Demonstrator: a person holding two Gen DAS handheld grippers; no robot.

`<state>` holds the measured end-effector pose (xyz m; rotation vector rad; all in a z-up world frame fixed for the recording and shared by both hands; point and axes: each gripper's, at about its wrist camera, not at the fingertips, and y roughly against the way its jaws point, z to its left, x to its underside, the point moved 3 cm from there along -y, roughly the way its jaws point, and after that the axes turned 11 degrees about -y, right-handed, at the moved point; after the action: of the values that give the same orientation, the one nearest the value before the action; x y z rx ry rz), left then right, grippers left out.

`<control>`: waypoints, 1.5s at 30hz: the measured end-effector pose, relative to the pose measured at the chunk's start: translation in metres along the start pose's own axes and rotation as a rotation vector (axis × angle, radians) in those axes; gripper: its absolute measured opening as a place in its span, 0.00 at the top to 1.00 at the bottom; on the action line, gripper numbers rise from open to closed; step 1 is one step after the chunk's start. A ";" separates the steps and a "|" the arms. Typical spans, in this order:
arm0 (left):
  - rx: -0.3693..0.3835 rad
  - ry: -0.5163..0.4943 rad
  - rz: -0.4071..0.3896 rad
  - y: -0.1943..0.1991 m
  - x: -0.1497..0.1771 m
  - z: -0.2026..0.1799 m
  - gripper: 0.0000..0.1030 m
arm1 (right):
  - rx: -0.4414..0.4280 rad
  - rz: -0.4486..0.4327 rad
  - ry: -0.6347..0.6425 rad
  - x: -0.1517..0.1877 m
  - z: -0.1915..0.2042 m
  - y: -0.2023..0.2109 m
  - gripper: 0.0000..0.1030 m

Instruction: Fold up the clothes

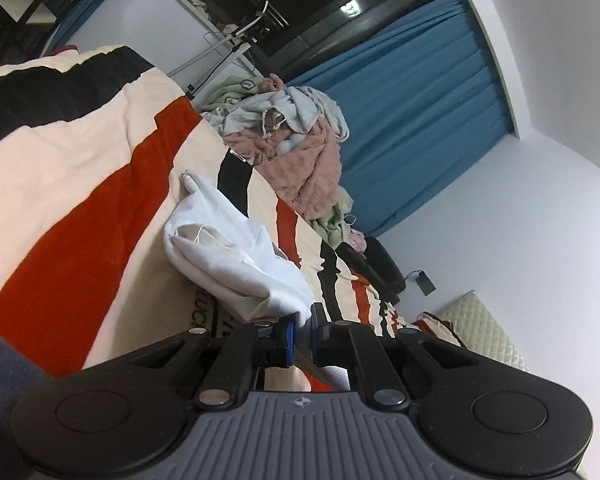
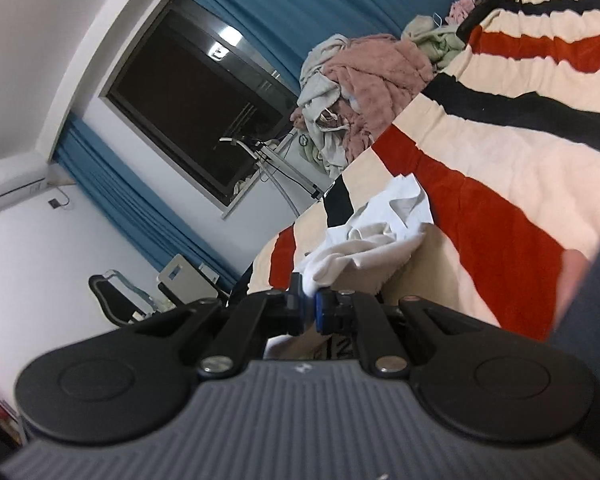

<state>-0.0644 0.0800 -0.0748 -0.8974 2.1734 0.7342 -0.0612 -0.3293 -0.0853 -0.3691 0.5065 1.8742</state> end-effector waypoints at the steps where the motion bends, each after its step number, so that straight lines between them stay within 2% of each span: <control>1: 0.006 -0.001 -0.003 0.000 0.000 0.000 0.92 | 0.006 0.000 0.011 0.002 0.000 0.003 0.92; 5: -0.006 0.006 0.013 -0.015 -0.008 0.002 0.92 | 0.047 -0.004 0.033 0.003 -0.002 -0.002 0.92; 9: -0.011 -0.016 -0.006 -0.046 -0.045 -0.002 0.92 | 0.039 -0.016 -0.032 -0.020 0.007 -0.030 0.92; 13: -0.031 -0.024 -0.020 -0.103 -0.098 0.001 0.92 | 0.063 -0.047 -0.035 -0.056 0.031 -0.088 0.92; 17: -0.096 -0.009 0.011 -0.180 -0.135 0.036 0.92 | 0.145 -0.037 0.033 -0.085 0.041 -0.176 0.92; 20: -0.111 0.038 0.044 -0.227 -0.137 0.070 0.92 | 0.187 0.002 0.018 -0.093 0.020 -0.226 0.92; 22: -0.080 0.027 0.043 -0.247 -0.132 0.084 0.92 | 0.213 0.021 0.013 -0.094 0.003 -0.250 0.92; 23: -0.057 0.009 0.034 -0.253 -0.128 0.087 0.92 | 0.226 0.019 0.028 -0.092 -0.005 -0.257 0.91; 25: -0.069 -0.022 0.038 -0.264 -0.124 0.093 0.92 | 0.234 -0.001 0.069 -0.087 -0.018 -0.264 0.91; 31: -0.056 -0.057 0.045 -0.286 -0.131 0.108 0.91 | 0.195 0.039 -0.022 -0.095 -0.041 -0.296 0.91; 34: -0.072 -0.084 0.064 -0.292 -0.128 0.111 0.90 | 0.195 0.048 -0.001 -0.093 -0.044 -0.306 0.89; 35: -0.082 -0.093 0.074 -0.293 -0.127 0.110 0.85 | 0.198 0.057 0.009 -0.092 -0.044 -0.307 0.89; 36: -0.085 -0.104 0.085 -0.292 -0.126 0.108 0.65 | 0.201 0.070 0.019 -0.091 -0.043 -0.307 0.87; 37: -0.086 -0.116 0.096 -0.290 -0.126 0.106 0.53 | 0.201 0.084 0.034 -0.091 -0.042 -0.307 0.80; 38: -0.081 -0.134 0.091 -0.287 -0.126 0.102 0.31 | 0.191 0.090 0.056 -0.090 -0.037 -0.305 0.62; 39: -0.075 -0.155 0.081 -0.284 -0.126 0.098 0.16 | 0.174 0.089 0.081 -0.089 -0.032 -0.301 0.48; 40: -0.065 -0.190 0.066 -0.280 -0.125 0.094 0.13 | 0.157 0.088 0.107 -0.087 -0.026 -0.298 0.17; 41: -0.062 -0.220 0.058 -0.278 -0.124 0.090 0.12 | 0.139 0.081 0.132 -0.085 -0.021 -0.294 0.06; 43: -0.099 -0.264 0.073 -0.278 -0.119 0.086 0.12 | 0.126 0.073 0.194 -0.079 -0.013 -0.290 0.08; 45: -0.155 -0.298 0.103 -0.282 -0.114 0.086 0.12 | 0.149 0.087 0.259 -0.073 -0.010 -0.292 0.09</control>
<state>0.2419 0.0130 -0.1105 -0.7044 1.9284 1.0290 0.2383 -0.3045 -0.1072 -0.5002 0.8443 1.8680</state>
